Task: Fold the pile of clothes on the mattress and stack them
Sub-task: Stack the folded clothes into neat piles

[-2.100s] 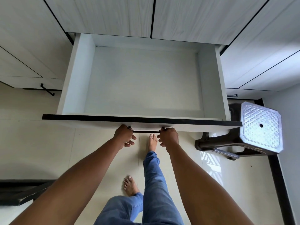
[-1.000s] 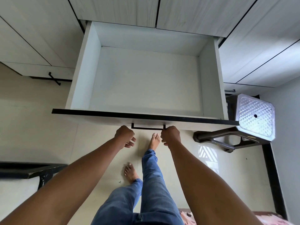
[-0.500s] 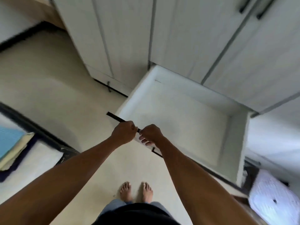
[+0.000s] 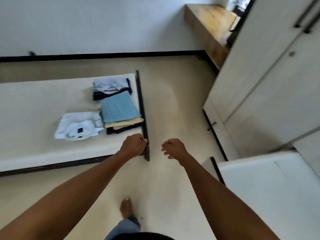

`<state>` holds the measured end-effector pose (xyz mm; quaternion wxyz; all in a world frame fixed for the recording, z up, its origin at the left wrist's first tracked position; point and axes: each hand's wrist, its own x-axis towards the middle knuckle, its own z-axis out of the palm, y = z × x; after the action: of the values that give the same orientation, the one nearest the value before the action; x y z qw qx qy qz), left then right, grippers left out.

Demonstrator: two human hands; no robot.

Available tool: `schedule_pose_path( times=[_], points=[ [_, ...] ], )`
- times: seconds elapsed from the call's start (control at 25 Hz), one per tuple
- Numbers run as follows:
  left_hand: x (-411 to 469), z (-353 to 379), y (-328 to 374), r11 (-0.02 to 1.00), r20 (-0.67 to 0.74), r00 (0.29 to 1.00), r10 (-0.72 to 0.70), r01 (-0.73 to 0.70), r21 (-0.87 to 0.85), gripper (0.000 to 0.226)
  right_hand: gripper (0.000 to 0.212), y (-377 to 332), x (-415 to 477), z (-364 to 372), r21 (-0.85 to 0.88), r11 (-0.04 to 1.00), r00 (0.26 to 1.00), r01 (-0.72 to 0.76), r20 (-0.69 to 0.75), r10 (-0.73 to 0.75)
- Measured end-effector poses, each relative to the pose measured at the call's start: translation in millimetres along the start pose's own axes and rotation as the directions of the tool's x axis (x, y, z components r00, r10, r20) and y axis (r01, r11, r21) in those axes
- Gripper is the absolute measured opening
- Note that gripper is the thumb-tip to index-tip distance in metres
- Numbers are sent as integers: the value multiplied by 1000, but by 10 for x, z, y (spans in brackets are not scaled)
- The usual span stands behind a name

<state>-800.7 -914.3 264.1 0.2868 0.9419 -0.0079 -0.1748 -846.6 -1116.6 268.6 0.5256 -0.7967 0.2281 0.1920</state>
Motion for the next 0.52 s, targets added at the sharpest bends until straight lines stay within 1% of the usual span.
schedule_pose_path(
  times=[0.12, 0.28, 0.36, 0.52],
  points=[
    [232, -389, -778, 983, -4, 988, -153, 151, -106, 27, 22, -386, 436, 593, -117, 993, 998, 24, 65, -17],
    [633, -859, -1643, 962, 26, 973, -229, 230, -144, 26, 25, -933, 964, 1292, -274, 958, 990, 80, 134, -44],
    [815, -1020, -1910, 950, 39, 966, -255, 258, -177, 27, 24, -1086, 1168, 1508, -297, 951, 989, 82, 144, -41],
    [1171, -1297, -2364, 903, 69, 933, -353, 360, -235, 26, 21, -1380, 1687, 1908, -402, 909, 973, 107, 230, -13]
  ],
)
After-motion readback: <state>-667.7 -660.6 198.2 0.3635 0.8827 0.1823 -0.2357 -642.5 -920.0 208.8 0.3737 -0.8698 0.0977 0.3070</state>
